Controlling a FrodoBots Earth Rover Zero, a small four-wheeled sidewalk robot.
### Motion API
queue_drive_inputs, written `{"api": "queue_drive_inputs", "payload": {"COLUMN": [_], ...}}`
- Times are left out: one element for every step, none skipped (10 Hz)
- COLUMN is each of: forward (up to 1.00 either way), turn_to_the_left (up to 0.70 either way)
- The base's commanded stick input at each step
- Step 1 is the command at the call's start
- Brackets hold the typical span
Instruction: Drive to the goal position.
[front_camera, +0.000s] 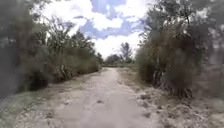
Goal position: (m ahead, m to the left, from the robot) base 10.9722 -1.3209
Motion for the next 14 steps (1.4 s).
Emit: {"api": "queue_drive_inputs", "payload": {"forward": [0.85, 0.85, 0.85, 0.85, 0.85, 0.85, 0.85, 0.85, 0.85, 0.85, 0.85, 0.85, 0.85, 0.85], "turn_to_the_left": [0.0, 0.0, 0.01, 0.23, 0.32, 0.14, 0.0, 0.0, 0.0, 0.0, 0.0, 0.0, 0.0, 0.0]}}
